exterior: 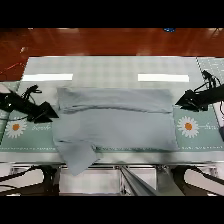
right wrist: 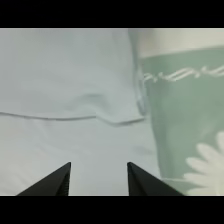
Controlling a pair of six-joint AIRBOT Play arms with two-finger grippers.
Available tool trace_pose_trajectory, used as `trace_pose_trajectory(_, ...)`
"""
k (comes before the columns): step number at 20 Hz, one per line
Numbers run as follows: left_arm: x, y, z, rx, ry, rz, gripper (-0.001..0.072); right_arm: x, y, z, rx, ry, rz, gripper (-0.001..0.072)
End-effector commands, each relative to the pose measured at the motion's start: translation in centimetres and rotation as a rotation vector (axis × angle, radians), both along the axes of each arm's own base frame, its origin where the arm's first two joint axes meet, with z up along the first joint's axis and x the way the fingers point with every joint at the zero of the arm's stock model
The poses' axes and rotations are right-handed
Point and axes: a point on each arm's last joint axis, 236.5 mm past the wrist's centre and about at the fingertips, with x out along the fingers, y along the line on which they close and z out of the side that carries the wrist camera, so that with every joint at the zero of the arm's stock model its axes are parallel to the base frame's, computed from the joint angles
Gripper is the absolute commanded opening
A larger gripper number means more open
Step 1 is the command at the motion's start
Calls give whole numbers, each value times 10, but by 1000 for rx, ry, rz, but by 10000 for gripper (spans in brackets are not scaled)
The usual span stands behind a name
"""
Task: Fold the shirts.
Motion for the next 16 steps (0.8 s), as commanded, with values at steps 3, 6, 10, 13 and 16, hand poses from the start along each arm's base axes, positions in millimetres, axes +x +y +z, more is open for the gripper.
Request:
trace_pose_trajectory(3,-67,19,-16,-4,59,259,510,-46,53,-4,107,-156,-69,407)
trace_pose_trajectory(6,-87,10,-23,-43,120,291,510,-60,72,-5,177,-164,-82,407)
trace_pose_trajectory(10,-109,-3,-32,-51,202,284,510,-57,78,1,209,-188,-87,407)
trace_pose_trajectory(13,-120,-17,-39,-44,236,224,509,-52,77,3,214,-204,-105,407)
trace_pose_trajectory(16,-124,-33,-43,-26,260,146,509,-41,81,13,258,-239,-146,407)
